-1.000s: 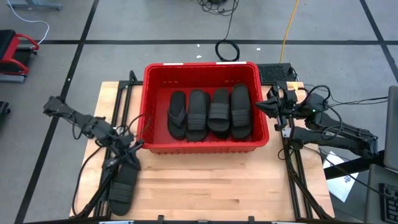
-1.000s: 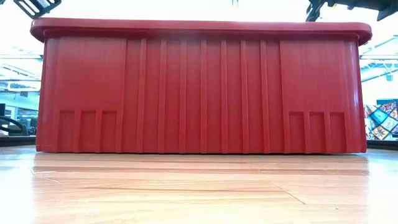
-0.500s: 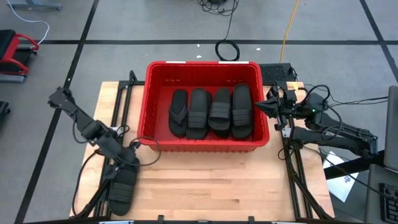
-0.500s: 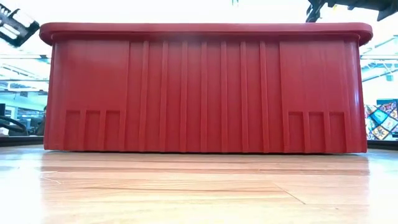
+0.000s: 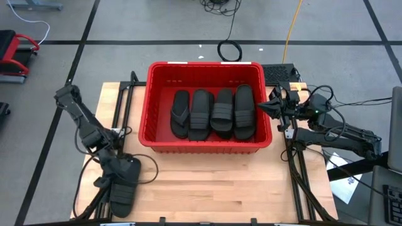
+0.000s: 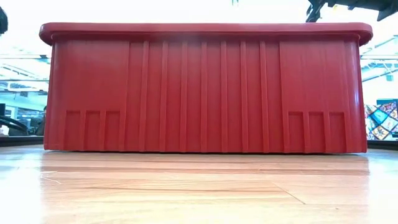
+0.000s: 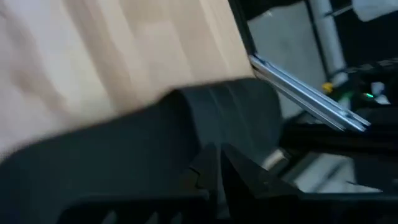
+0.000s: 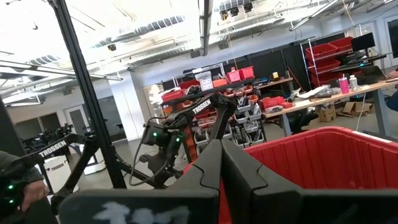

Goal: Pick and place slides into bin
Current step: Put the slide into the bin

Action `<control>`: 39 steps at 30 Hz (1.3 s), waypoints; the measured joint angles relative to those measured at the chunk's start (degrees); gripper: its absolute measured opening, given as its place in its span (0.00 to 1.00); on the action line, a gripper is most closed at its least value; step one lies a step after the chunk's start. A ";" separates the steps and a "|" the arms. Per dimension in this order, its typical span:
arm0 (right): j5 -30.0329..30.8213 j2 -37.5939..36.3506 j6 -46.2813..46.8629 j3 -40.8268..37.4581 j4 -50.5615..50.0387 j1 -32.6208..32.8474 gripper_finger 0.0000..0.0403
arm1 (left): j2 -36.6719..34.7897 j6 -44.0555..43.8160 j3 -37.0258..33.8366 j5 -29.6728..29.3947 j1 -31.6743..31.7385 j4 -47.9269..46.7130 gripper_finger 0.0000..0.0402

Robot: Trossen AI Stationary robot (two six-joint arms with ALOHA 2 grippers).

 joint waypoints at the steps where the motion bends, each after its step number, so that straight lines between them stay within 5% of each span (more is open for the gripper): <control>1: 0.00 0.00 0.00 0.00 -0.02 0.00 0.00 | 0.02 -1.62 -0.57 1.07 -0.69 0.71 0.04; 10: 0.00 0.00 0.00 0.00 -1.20 0.00 0.00 | -0.05 -13.84 -2.80 -1.16 -3.38 4.02 0.18; 26: -0.11 0.00 0.00 0.00 -1.25 0.00 0.00 | 4.88 -28.05 -2.77 -1.07 -1.83 8.54 0.78; 39: -0.20 0.00 0.00 0.00 -1.27 0.00 0.00 | 14.80 -28.55 -2.77 4.00 -1.83 11.46 0.83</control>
